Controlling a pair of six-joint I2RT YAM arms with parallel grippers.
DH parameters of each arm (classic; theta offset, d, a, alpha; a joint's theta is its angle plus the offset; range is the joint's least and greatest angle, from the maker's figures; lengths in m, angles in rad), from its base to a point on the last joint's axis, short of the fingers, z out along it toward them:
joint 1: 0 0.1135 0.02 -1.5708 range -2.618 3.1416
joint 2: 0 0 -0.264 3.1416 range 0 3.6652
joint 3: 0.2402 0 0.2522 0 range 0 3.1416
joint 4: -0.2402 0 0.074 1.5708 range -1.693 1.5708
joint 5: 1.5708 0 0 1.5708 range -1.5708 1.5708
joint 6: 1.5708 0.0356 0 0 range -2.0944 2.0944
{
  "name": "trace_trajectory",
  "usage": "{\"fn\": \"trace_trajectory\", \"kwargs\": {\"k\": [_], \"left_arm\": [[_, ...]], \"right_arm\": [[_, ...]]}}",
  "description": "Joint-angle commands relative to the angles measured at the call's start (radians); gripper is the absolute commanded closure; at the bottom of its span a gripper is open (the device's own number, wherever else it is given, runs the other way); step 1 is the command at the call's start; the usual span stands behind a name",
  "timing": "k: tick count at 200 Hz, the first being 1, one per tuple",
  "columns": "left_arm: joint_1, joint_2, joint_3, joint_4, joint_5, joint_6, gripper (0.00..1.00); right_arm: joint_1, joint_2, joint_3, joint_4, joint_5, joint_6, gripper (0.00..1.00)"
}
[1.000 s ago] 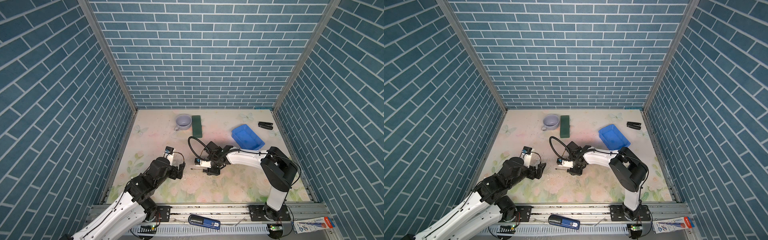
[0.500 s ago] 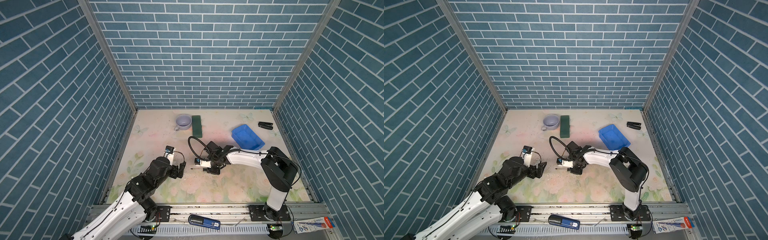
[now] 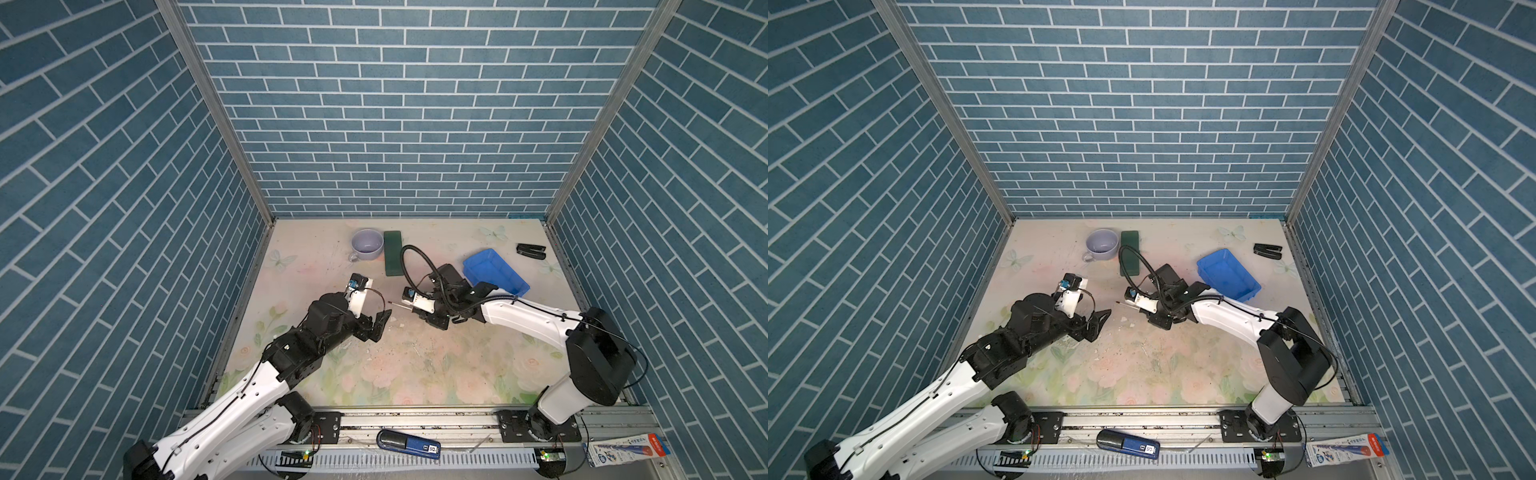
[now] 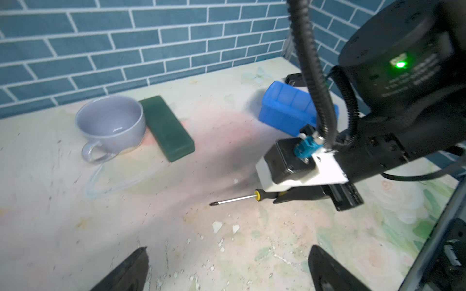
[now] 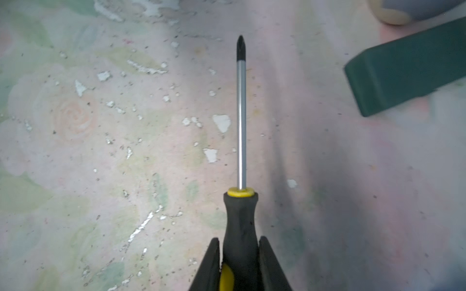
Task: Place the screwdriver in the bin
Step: 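Lift the screwdriver with the right gripper and carry it over the blue bin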
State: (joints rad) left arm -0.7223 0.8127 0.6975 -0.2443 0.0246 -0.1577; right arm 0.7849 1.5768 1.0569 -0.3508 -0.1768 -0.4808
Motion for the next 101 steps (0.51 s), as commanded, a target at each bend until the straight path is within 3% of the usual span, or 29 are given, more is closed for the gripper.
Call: {"fn": "trace_trajectory", "kwargs": {"k": [1, 101], "left_arm": [[-0.019, 0.064, 0.058, 0.09, 0.069, 0.087, 0.0], [-0.122, 0.417, 0.203, 0.343, 0.14, 0.178, 0.0]], "right_arm": [[-0.057, -0.066, -0.042, 0.044, 0.002, 0.062, 0.9], [-0.353, -0.308, -0.15, 0.021, 0.029, 0.137, 0.9]]}}
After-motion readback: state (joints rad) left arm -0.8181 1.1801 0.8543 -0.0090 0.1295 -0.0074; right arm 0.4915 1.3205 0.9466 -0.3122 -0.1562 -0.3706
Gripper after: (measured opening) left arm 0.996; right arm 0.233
